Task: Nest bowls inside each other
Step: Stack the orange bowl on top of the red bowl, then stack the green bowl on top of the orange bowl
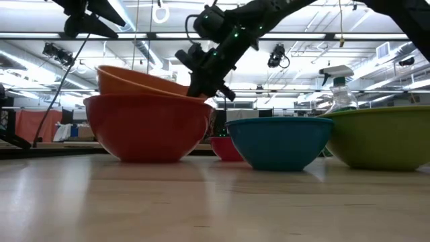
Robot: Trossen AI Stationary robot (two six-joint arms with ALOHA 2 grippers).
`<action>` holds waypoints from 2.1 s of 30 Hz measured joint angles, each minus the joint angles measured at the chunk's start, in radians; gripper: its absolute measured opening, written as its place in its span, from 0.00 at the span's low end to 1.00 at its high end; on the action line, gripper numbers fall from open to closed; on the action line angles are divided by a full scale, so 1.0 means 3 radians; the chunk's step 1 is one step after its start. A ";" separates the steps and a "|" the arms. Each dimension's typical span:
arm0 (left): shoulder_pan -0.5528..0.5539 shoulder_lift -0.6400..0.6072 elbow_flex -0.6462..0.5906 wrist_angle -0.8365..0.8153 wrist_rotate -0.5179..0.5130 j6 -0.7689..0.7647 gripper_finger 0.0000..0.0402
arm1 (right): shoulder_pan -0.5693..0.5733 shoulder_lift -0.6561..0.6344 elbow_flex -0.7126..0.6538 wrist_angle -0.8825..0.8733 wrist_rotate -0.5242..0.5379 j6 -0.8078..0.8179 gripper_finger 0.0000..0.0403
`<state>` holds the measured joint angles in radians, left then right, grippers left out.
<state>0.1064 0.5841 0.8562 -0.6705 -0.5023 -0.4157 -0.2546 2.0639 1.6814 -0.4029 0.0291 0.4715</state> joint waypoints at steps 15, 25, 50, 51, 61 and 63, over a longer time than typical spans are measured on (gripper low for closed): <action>-0.0016 -0.0011 0.0000 0.0028 0.0033 0.0000 0.61 | -0.0013 0.0059 0.0053 0.0076 -0.0192 0.0012 0.52; -0.0016 -0.0005 0.0000 -0.0134 0.0353 -0.0008 0.61 | -0.0011 0.0051 0.0783 -0.0722 -0.0049 -0.0239 0.61; -0.0016 -0.0005 0.0000 -0.0194 0.0344 0.0147 0.61 | -0.0102 -0.1570 -0.1359 -0.2845 -0.0146 -0.2187 0.50; -0.0016 -0.0005 0.0000 -0.0194 0.0333 0.0148 0.61 | -0.0106 -0.1587 -0.1458 -0.2849 -0.0170 -0.2241 0.50; -0.0016 -0.0005 0.0000 -0.0194 0.0222 0.0146 0.61 | -0.0067 -0.1598 -0.1882 -0.2644 -0.0138 -0.2732 0.46; -0.0016 -0.0005 0.0000 -0.0195 0.0203 0.0145 0.61 | -0.0066 -0.1598 -0.1959 -0.2576 -0.0113 -0.2755 0.43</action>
<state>0.1017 0.5827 0.8562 -0.7290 -0.4415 -0.3721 -0.2743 1.5845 1.0935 -1.1756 -0.0048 -0.3549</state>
